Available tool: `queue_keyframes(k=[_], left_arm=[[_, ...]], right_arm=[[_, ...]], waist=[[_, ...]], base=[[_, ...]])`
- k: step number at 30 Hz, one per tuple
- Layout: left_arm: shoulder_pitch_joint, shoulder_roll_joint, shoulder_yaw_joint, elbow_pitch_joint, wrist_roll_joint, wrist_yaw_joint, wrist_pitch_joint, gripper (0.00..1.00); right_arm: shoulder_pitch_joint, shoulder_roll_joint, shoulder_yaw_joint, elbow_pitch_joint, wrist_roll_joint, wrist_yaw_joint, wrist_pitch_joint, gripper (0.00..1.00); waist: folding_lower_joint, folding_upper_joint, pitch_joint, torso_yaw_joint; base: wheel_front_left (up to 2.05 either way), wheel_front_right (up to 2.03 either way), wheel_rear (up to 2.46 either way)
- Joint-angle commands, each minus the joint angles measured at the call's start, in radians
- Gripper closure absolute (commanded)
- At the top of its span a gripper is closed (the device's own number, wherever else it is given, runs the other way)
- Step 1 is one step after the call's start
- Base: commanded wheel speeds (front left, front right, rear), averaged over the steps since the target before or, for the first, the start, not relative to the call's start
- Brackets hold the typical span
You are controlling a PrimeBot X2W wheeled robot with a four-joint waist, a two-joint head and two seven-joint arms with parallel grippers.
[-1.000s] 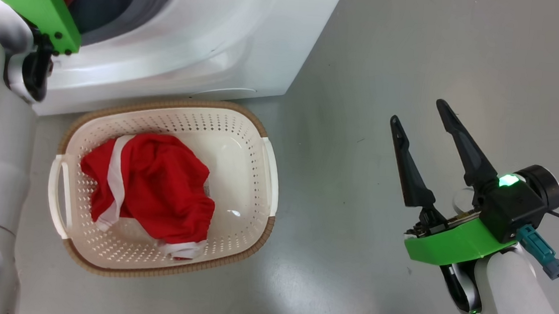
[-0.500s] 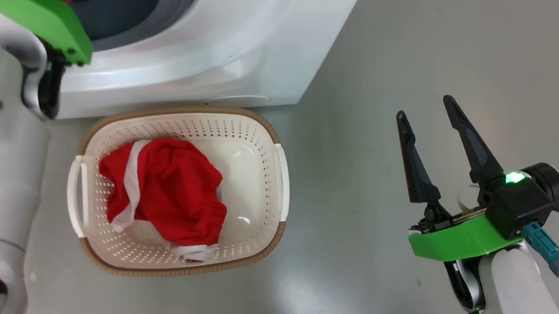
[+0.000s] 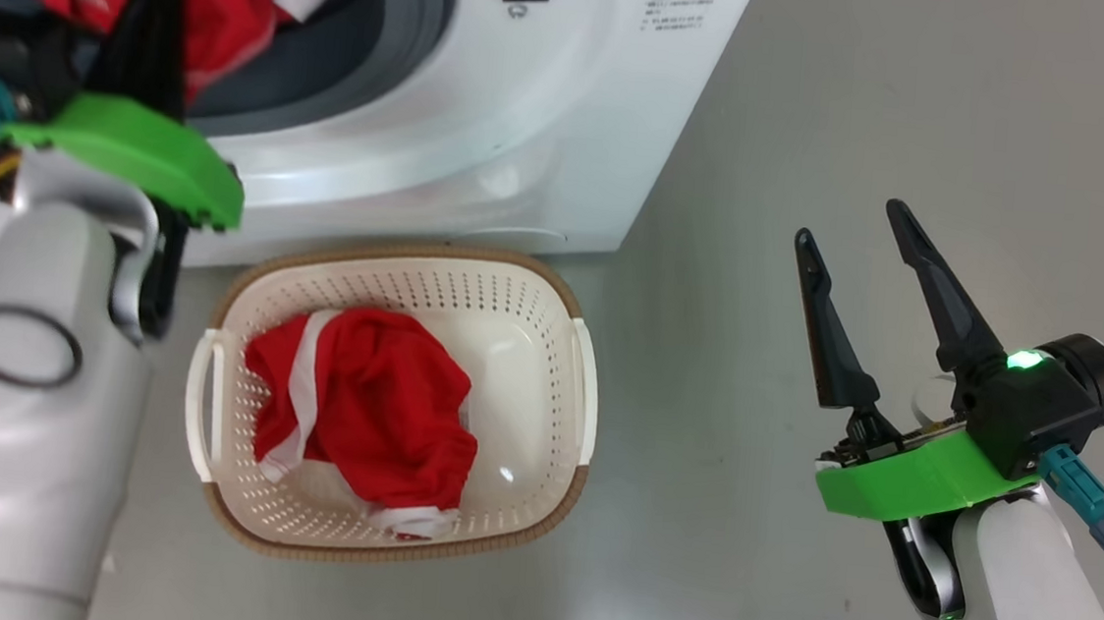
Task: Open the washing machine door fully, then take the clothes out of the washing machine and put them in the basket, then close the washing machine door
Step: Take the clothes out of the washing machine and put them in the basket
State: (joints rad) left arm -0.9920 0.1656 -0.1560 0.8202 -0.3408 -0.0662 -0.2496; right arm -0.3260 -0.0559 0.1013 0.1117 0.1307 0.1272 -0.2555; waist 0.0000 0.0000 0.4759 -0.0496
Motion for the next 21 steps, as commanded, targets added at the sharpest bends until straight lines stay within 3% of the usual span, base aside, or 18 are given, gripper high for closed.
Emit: queue_keyframes(k=[1,15,21], left_arm=[[0.047,0.040,0.026,-0.067,0.008,0.014,-0.011,1.00],[0.391,0.018,0.055,-0.437,0.029,0.085,-0.011,1.00],[0.503,0.014,0.042,-0.567,0.021,0.105,0.045,1.00]], right_arm=[[0.028,0.003,0.015,-0.020,0.003,0.003,-0.006,0.00],[0.077,0.003,0.005,-0.007,0.001,0.003,-0.006,0.00],[0.096,0.003,0.000,-0.013,0.002,0.003,-0.006,0.00]], waist=[[0.0000,0.0000,-0.031,0.011],[0.0000,0.0000,-0.148,0.016],[0.0000,0.0000,-0.168,0.013]], base=[[0.00,0.00,0.00],[0.00,0.00,0.00],[0.00,0.00,0.00]])
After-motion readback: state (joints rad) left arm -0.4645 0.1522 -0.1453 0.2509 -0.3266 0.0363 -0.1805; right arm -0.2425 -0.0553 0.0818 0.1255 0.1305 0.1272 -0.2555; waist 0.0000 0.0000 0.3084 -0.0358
